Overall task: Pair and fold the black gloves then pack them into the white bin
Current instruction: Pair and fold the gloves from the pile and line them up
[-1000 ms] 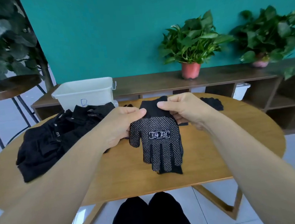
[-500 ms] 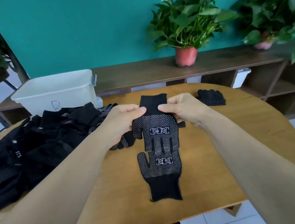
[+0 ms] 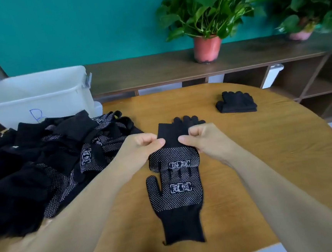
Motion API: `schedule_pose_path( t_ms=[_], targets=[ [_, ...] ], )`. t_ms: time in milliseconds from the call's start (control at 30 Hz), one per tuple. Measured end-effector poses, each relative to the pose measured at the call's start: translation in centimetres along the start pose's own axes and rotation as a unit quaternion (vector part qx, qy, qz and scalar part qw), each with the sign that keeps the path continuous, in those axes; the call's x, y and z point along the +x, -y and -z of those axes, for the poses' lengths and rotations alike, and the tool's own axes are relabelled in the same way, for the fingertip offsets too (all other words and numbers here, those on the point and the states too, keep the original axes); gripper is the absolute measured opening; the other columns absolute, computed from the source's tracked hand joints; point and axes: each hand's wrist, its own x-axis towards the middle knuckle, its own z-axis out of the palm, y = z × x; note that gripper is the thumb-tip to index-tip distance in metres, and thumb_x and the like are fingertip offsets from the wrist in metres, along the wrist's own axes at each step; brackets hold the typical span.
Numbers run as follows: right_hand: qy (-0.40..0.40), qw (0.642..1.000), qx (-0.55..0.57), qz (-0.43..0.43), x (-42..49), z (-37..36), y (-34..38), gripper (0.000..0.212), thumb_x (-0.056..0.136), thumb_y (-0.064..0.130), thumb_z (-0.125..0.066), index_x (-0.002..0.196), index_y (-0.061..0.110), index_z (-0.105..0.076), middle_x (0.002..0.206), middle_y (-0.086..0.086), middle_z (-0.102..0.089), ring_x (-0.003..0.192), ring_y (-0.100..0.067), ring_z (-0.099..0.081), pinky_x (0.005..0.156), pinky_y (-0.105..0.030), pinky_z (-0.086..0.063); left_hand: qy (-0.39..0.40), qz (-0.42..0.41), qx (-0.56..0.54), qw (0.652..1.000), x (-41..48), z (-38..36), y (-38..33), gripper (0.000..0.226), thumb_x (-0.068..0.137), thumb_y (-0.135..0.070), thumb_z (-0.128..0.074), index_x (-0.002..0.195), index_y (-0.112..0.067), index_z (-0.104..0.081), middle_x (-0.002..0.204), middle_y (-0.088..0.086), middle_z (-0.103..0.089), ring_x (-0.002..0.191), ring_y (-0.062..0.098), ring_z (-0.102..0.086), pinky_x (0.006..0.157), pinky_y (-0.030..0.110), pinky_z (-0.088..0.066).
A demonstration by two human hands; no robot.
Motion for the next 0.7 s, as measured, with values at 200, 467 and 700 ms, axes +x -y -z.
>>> schedule_pose_path(
  t_ms=[200,467,700],
  targets=[
    [-0.005,0.999,-0.026,0.046,-1.1,0.3,0.9,0.04,0.092,0.023,-0.068,0.063,0.009,-0.043,0.062,-0.007,-0.032,0.053,-0.014,-0.026,0.051,-0.025,-0.025,-0.022,-0.036,0.008,0.999,-1.2,-0.2,-1.1,0.036,0.088,-0.044,-0.068,0.08,-0.009,-0.07,0.091,0.029,-0.065,0.078,0.023,-0.056,0.083,0.047,-0.05],
    [-0.041,0.997,0.037,0.057,1.5,1.0,3.2,0.033,0.093,0.017,-0.066,0.067,0.006,-0.048,0.068,-0.009,-0.04,0.058,-0.021,-0.033,0.052,-0.028,-0.029,-0.063,-0.016,-0.025,0.998,1.1,0.6,-3.5,0.02,0.095,-0.025,-0.064,0.092,-0.009,-0.075,0.095,0.015,-0.075,0.097,0.04,-0.068,0.097,0.056,-0.05],
    [-0.082,0.992,0.05,0.079,4.1,1.9,4.5,0.037,0.094,0.019,-0.065,0.074,-0.01,-0.054,0.074,-0.009,-0.047,0.066,-0.021,-0.038,0.058,-0.032,-0.032,-0.108,-0.044,-0.008,0.993,3.5,1.2,-5.6,0.02,0.095,-0.025,-0.064,0.092,-0.008,-0.075,0.09,0.013,-0.075,0.094,0.039,-0.068,0.092,0.056,-0.053]
  ],
)
